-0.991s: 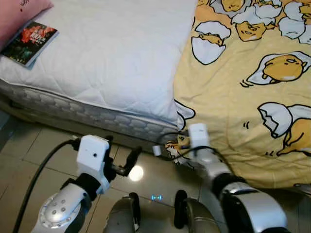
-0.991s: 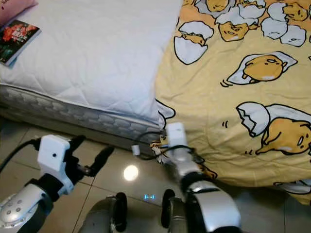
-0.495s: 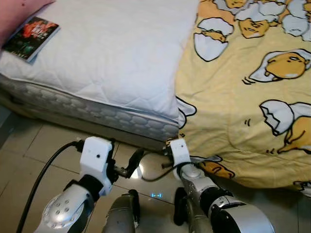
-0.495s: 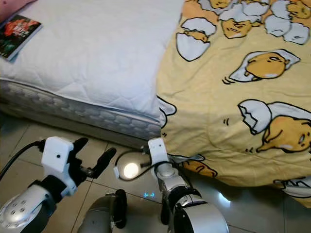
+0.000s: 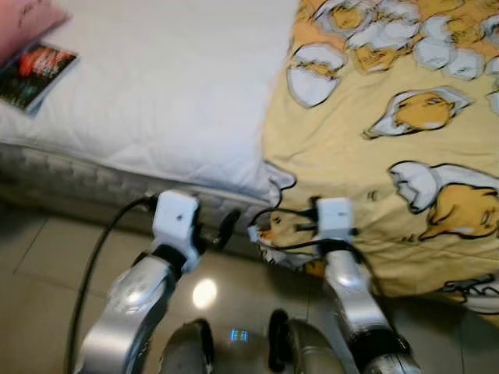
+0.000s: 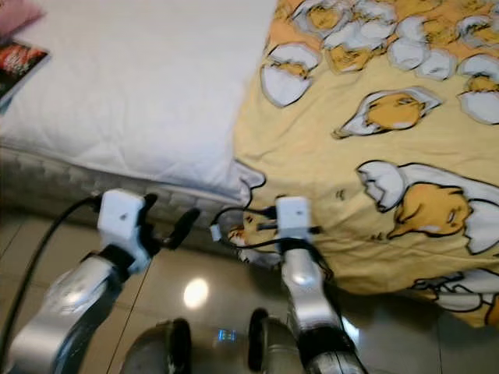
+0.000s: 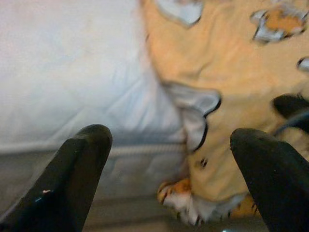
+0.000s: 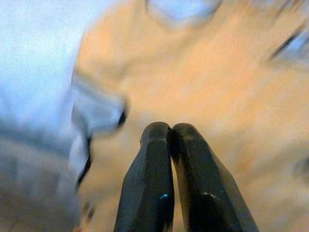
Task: Clean up the room
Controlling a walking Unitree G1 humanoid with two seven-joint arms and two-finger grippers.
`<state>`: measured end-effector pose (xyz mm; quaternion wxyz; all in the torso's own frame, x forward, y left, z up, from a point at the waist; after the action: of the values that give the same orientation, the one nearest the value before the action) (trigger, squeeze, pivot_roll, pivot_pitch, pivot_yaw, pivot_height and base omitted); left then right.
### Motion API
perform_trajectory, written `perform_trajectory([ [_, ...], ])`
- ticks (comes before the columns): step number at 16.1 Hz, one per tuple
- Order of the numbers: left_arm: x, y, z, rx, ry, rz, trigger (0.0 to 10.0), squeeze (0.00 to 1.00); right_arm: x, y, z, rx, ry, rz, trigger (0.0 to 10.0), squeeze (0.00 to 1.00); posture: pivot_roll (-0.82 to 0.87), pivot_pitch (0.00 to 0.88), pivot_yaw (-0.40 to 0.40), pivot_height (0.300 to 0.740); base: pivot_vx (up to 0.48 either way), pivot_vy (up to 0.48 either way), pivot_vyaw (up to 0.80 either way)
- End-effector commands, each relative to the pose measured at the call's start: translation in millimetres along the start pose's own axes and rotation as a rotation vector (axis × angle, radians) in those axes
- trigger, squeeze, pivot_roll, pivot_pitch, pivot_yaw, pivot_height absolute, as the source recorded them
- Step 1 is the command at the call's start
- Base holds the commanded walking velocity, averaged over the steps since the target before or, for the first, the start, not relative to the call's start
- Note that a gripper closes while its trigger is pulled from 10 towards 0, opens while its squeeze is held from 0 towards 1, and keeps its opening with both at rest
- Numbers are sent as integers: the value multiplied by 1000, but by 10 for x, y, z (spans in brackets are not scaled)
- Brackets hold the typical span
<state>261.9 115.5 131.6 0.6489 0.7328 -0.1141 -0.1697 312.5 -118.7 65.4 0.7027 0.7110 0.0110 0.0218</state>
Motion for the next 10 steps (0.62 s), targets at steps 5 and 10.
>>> perform_trajectory([
  [5, 211, -47, -21, 9, 0, 39, 10000, 0, -196, 86, 179, 23, -69, 14, 10000, 749, 42, 12, -9, 740, 0, 0, 0],
  [10, 213, -136, -178, 9, 38, 18, 10000, 1000, -319, 197, 295, 5, -75, 57, 10000, 1000, 23, 0, 0, 740, 0, 0, 0],
])
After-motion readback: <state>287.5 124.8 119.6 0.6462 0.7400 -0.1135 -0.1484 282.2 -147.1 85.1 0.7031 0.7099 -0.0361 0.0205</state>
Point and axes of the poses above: a point about 5 cm out from each wrist's last joint towards the gripper, its own x axis pointing out of the wrist towards the gripper, its own y axis along the axis of the wrist's last joint, z = x × y, the point moved 2 cm from there along x, pointing out of the wrist towards the gripper, and after that the axes turned 6 degrees about x, right-handed, at the moved point
